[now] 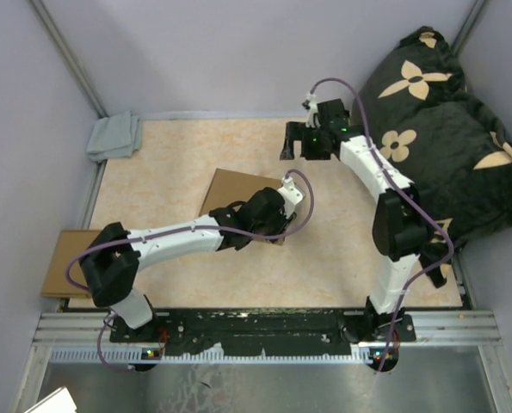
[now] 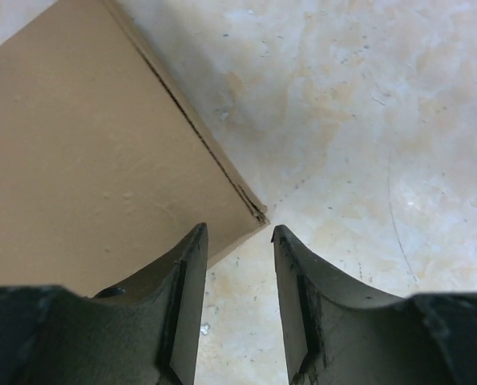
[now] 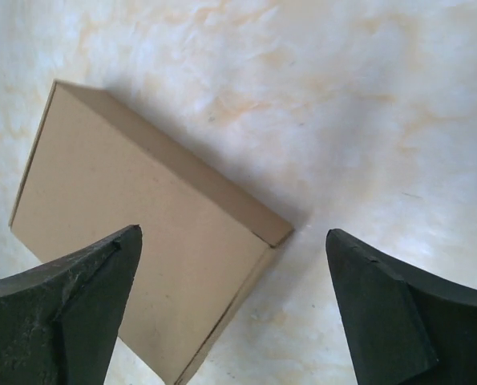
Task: Fold the paper box
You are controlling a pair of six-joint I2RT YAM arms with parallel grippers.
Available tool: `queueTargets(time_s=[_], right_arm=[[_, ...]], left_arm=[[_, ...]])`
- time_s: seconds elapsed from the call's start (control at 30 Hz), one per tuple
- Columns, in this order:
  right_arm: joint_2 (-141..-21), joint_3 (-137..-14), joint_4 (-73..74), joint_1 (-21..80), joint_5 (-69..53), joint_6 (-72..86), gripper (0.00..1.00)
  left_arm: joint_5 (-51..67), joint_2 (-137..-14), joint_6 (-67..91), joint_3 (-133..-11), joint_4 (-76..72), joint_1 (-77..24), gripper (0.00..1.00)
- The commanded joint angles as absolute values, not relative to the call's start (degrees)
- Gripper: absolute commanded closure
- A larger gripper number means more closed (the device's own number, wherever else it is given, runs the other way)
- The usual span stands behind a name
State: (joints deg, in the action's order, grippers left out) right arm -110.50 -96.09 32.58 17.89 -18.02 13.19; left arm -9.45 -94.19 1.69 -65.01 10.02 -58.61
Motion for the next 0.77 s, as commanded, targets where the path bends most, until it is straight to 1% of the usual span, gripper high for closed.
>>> queueTargets(time_s=[0.0, 0.07, 0.13, 0.27, 0.37, 0.5, 0.73], right_arm=[[-101.0, -91.4, 24.4, 14.1, -12.3, 17.1, 0.01], [-97.7, -87.8, 22.2, 13.1, -10.3, 16.9, 0.01], [-94.2, -84.0, 19.7, 12.8, -8.5, 15.9, 0.01], [-86.6, -76.0, 13.9, 12.7, -7.2, 15.0, 0.01], [-82.3, -70.6, 8.8, 12.7, -5.9, 17.3, 0.01], [-78.8, -65.8, 5.5, 12.7, -5.4, 18.8, 0.01], [-79.9, -67.0, 10.7, 13.0, -2.4, 19.1, 0.01]], left_arm=[[-18.6, -92.9, 4.9, -66.4, 9.4, -57.8, 0.53], [-21.2, -92.5, 6.6, -66.1, 9.8, -56.2, 0.49], [-21.5, -91.9, 9.0, -65.6, 9.9, -51.9, 0.47], [-14.8, -90.2, 14.7, -66.3, 10.8, -39.5, 0.44], [-13.2, -88.5, 15.6, -66.3, 9.8, -32.7, 0.44], [-14.6, -86.3, 13.6, -64.2, 6.9, -30.5, 0.39], [-12.8, -84.1, 14.7, -60.8, 7.6, -30.1, 0.39]])
